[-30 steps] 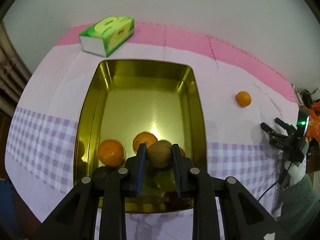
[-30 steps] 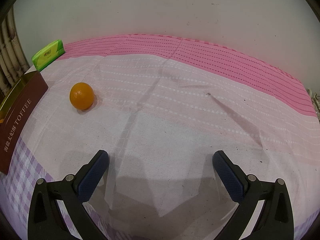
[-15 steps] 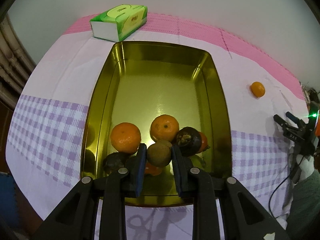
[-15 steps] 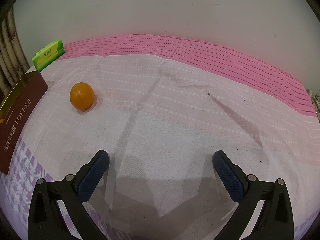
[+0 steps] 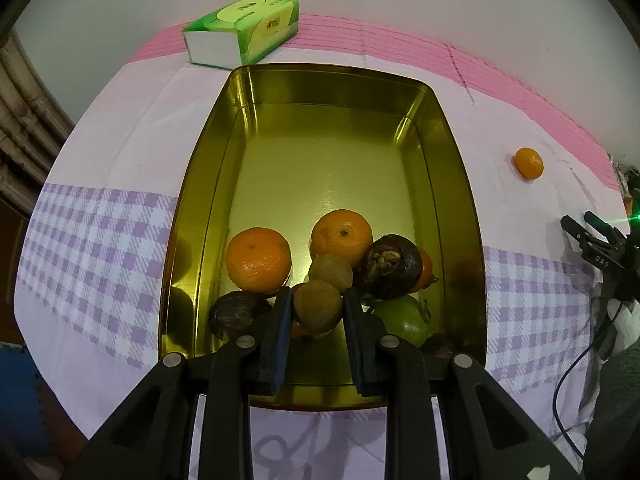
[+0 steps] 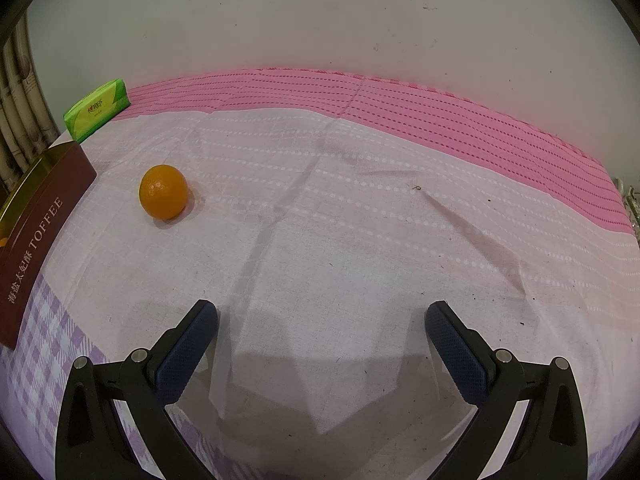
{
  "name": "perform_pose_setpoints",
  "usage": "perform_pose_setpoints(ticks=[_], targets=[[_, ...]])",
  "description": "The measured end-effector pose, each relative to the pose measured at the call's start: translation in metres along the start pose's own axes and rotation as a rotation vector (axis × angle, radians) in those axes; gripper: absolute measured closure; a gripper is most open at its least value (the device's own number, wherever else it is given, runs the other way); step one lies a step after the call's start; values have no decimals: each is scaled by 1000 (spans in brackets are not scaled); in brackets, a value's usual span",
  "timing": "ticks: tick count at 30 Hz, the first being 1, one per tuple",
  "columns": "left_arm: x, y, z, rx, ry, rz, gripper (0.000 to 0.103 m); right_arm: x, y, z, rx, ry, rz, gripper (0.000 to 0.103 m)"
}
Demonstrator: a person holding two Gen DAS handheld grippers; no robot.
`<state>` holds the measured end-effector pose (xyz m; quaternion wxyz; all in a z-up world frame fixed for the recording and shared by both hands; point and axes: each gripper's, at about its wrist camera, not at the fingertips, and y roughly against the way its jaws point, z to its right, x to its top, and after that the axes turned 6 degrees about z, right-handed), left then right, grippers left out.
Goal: Organize fruits
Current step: 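Open the left gripper to release the olive-green fruits in the tray, then withdraw the left gripper from the tray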
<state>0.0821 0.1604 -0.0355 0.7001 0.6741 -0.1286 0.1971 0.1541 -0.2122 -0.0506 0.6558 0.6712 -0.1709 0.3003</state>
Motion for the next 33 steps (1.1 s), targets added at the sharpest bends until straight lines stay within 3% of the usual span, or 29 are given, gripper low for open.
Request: perform_pose_setpoints(ticks=[13, 19, 33], targets=[[-3, 0, -2, -27, 11, -1, 65, 1, 0, 0, -3, -2, -1, 0], [-2, 11, 1, -44, 6, 32, 51, 1, -1, 1, -2, -2, -1, 0], [-4, 38, -12, 3, 35, 105, 50, 3, -3, -1, 1, 2, -12, 0]])
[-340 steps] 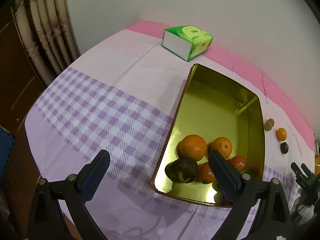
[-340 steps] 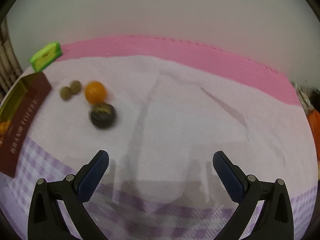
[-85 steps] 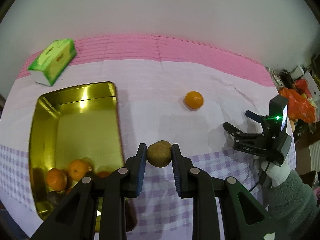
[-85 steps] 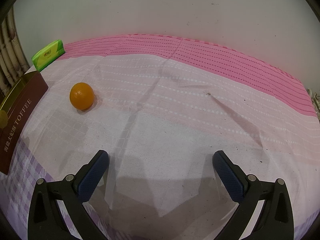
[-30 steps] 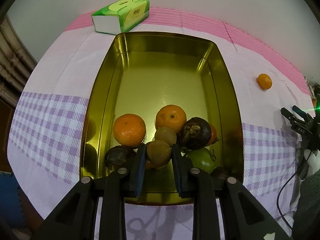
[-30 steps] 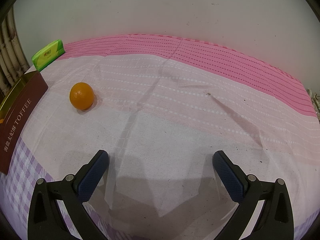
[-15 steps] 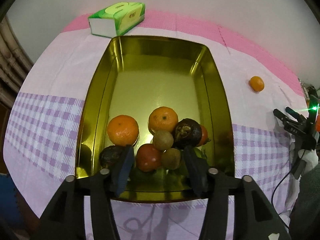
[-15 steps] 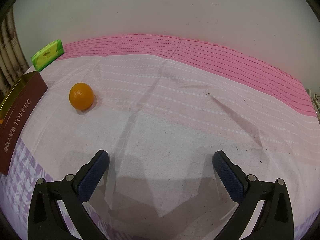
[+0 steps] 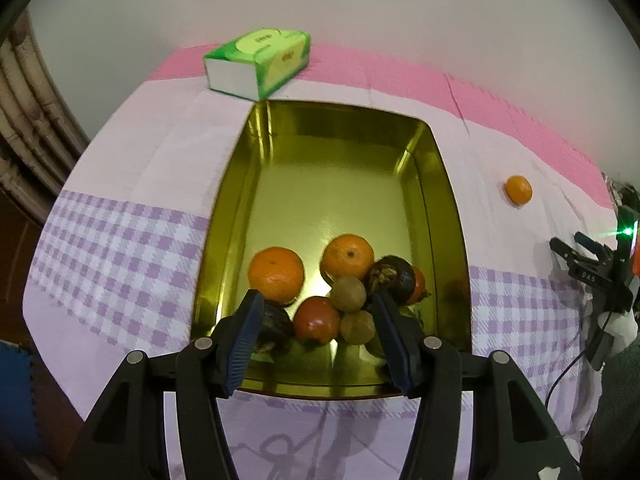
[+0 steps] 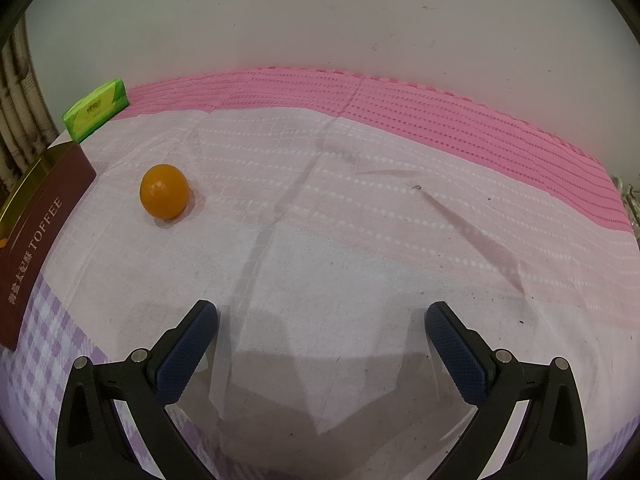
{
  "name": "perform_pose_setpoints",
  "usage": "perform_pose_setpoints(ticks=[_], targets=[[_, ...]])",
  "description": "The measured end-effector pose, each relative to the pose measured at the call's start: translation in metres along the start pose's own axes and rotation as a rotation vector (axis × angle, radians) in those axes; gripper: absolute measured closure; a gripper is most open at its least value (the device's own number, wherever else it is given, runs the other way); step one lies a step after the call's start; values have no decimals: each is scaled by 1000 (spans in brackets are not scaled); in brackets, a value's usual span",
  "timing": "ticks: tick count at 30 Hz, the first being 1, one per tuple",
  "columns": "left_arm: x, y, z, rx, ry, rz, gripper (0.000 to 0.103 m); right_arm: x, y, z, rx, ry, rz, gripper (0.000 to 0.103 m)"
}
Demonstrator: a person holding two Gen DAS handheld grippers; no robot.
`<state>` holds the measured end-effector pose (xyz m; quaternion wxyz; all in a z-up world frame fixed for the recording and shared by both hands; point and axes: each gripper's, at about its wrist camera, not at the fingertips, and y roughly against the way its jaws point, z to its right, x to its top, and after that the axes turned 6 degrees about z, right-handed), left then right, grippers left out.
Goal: Organize fruits
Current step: 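Withdraw the left gripper from the tray, then move the right gripper to the last orange mandarin and close on it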
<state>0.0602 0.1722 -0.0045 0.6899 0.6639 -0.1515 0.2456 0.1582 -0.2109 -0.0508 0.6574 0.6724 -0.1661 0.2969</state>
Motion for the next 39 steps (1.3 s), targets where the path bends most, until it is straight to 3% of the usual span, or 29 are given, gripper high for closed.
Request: perform_pose_setpoints(ticks=[6, 10, 15, 18, 26, 30, 34, 37, 39], targets=[[3, 16, -18, 37, 34, 59, 50, 3, 0, 1, -14, -18, -26, 0], [2, 22, -28, 49, 66, 69, 42, 3, 2, 0, -28, -35, -37, 0], [-3, 28, -36, 38, 88, 71, 39, 3, 3, -2, -51, -61, -45, 0], [-4, 32, -40, 72, 96, 89, 37, 7, 5, -8, -21, -75, -50, 1], [-5, 31, -49, 113, 112, 115, 13, 33, 18, -52, 21, -1, 18, 1], [-5, 31, -57, 121, 134, 119, 12, 47, 8, -72, 58, 15, 3, 21], [-5, 30, -67, 139, 174, 118, 12, 53, -5, -85, 31, 39, -6, 28], [-5, 29, -73, 152, 200, 114, 12, 58, -15, -88, 54, 32, -24, 40], [-5, 27, -77, 158, 215, 107, 12, 61, -20, -91, 50, 43, -27, 40]])
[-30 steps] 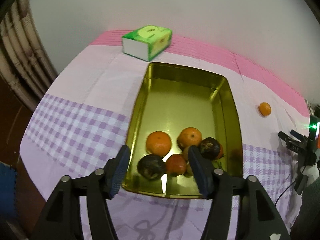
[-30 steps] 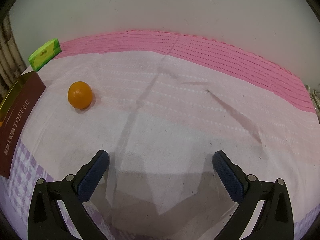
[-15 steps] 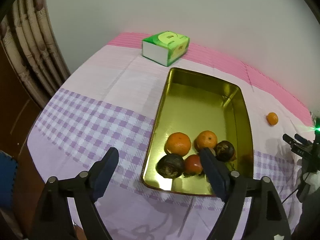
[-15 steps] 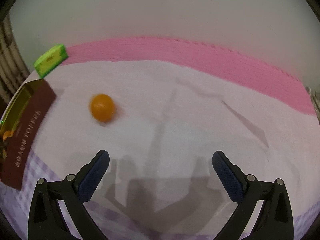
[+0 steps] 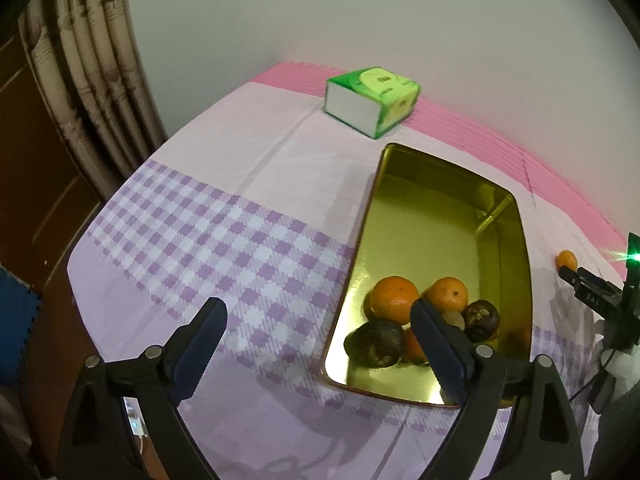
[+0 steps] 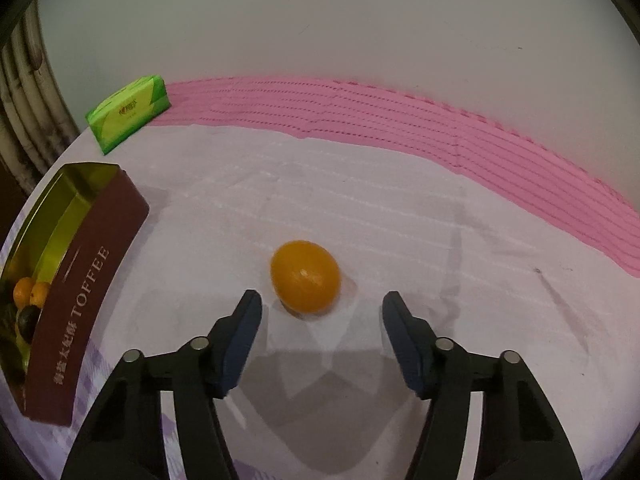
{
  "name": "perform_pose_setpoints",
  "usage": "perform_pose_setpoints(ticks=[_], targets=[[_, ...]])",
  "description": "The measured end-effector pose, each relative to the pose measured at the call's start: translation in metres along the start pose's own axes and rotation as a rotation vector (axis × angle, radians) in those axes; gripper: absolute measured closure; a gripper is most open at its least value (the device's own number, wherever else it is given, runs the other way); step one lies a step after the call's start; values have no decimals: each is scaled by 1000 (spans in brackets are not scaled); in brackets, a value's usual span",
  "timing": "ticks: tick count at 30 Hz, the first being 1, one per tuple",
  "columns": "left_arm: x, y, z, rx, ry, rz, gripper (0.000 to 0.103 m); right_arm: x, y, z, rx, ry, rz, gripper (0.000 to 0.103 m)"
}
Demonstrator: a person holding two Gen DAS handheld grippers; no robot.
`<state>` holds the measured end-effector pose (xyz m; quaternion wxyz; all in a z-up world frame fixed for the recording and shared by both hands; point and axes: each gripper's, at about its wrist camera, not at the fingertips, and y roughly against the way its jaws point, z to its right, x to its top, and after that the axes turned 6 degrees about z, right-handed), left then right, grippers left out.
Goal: Organize fruits
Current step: 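Move the right gripper to the last orange mandarin and close on it, then carry the mandarin with the right gripper into the tin tray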
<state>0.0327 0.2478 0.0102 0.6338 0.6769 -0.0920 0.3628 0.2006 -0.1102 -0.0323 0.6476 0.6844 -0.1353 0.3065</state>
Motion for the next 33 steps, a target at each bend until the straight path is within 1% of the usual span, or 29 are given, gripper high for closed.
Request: perform_pose_setpoints(ticks=[3, 5, 7, 11, 12, 13, 23, 33], targets=[[0, -3, -1, 18, 5, -8, 12, 3, -7, -3, -5, 17, -4, 41], [-1, -4, -2, 26, 2, -14, 12, 5, -10, -7, -12, 32, -3, 43], [-1, -5, -2, 30, 0, -16, 12, 6, -13, -11, -10, 50, -6, 54], [-1, -7, -4, 35, 3, -24, 12, 6, -14, -15, -14, 55, 3, 59], [-1, -7, -3, 36, 3, -25, 12, 6, -14, -15, -11, 53, 5, 64], [-1, -7, -3, 36, 3, -24, 12, 6, -14, -15, -5, 48, 5, 65], [0, -5, 0, 33, -16, -23, 12, 1, -10, -14, 9, 20, 1, 66], [-1, -3, 0, 29, -12, -17, 12, -8, 13, -28, 54, 1, 9, 66]])
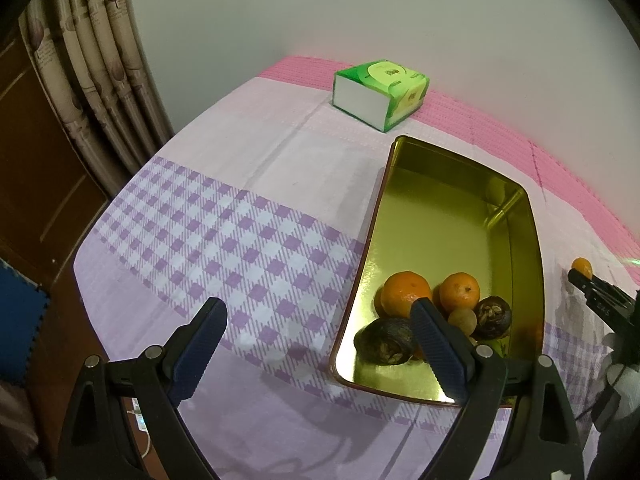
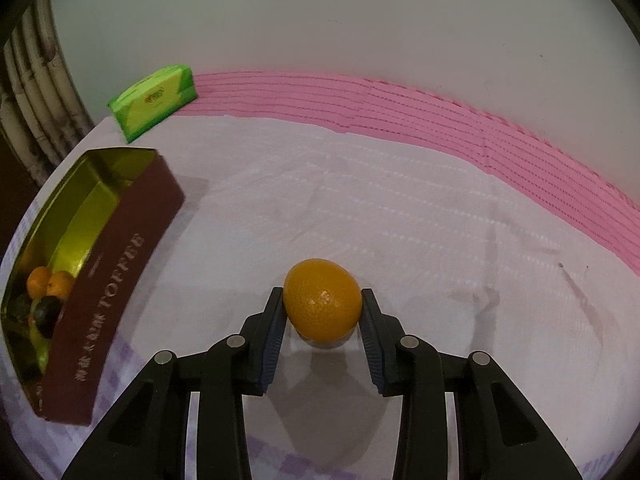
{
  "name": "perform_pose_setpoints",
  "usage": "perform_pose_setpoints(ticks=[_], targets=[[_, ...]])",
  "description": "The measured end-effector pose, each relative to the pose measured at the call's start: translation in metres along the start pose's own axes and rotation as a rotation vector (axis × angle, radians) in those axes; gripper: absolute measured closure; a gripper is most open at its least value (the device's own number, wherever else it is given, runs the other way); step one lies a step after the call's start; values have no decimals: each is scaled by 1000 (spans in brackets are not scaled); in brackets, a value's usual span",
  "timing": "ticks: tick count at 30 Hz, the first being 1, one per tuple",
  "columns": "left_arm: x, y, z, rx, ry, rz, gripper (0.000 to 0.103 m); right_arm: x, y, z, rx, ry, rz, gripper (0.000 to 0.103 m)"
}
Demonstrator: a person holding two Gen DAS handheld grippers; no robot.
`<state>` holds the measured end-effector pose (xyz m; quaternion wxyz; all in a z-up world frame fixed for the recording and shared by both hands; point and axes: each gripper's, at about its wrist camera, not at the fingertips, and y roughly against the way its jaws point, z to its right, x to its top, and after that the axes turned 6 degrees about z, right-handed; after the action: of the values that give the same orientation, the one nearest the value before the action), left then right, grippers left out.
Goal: Organize fruits
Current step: 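Carry the mandarin with the right gripper into the tin tray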
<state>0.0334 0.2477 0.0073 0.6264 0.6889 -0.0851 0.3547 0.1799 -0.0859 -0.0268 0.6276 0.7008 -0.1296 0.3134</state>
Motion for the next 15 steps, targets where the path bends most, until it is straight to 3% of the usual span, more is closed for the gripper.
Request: perform_pose_setpoints(ticks=[5, 15], targets=[[0, 0, 0, -3, 2, 5, 12, 0, 19, -18, 42, 9, 15, 66], [0, 6, -3, 5, 18, 20, 12, 0, 54, -92, 176, 106, 53, 66]])
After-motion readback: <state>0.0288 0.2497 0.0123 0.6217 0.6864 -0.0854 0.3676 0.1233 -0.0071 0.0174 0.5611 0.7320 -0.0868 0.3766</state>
